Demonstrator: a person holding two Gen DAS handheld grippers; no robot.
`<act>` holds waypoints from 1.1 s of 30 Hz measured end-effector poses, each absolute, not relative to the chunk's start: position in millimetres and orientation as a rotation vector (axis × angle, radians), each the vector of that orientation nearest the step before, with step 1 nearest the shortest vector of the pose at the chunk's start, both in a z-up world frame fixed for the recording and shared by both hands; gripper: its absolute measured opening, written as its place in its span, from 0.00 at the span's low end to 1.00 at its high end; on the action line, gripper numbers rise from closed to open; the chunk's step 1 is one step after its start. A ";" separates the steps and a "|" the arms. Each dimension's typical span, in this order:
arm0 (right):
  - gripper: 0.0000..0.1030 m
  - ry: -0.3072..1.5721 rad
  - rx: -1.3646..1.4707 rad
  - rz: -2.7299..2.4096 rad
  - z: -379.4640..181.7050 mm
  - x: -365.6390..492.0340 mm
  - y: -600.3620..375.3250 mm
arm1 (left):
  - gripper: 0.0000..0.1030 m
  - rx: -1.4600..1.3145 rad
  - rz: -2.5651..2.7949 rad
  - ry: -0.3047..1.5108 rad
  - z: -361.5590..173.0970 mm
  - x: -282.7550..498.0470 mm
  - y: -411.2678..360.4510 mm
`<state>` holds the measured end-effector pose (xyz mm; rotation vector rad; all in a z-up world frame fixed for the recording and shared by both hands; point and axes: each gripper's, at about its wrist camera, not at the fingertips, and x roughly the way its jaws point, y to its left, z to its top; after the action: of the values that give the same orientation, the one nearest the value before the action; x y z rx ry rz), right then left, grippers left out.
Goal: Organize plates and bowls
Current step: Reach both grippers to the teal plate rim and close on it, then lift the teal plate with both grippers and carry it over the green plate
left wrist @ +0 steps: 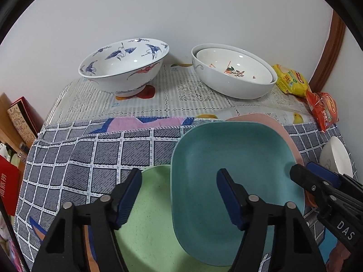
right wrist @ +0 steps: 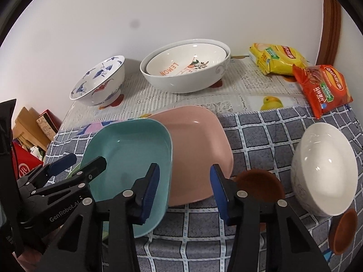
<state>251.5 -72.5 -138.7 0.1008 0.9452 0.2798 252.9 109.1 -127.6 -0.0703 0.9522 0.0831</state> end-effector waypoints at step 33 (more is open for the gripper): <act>0.07 0.973 0.154 0.303 -160.6 262.8 -61.4 | 0.12 -0.102 0.050 0.990 -129.5 254.2 108.5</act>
<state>262.8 -61.4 -160.6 0.1544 0.9733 0.3027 254.2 108.5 -129.5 -0.1016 0.9900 0.0504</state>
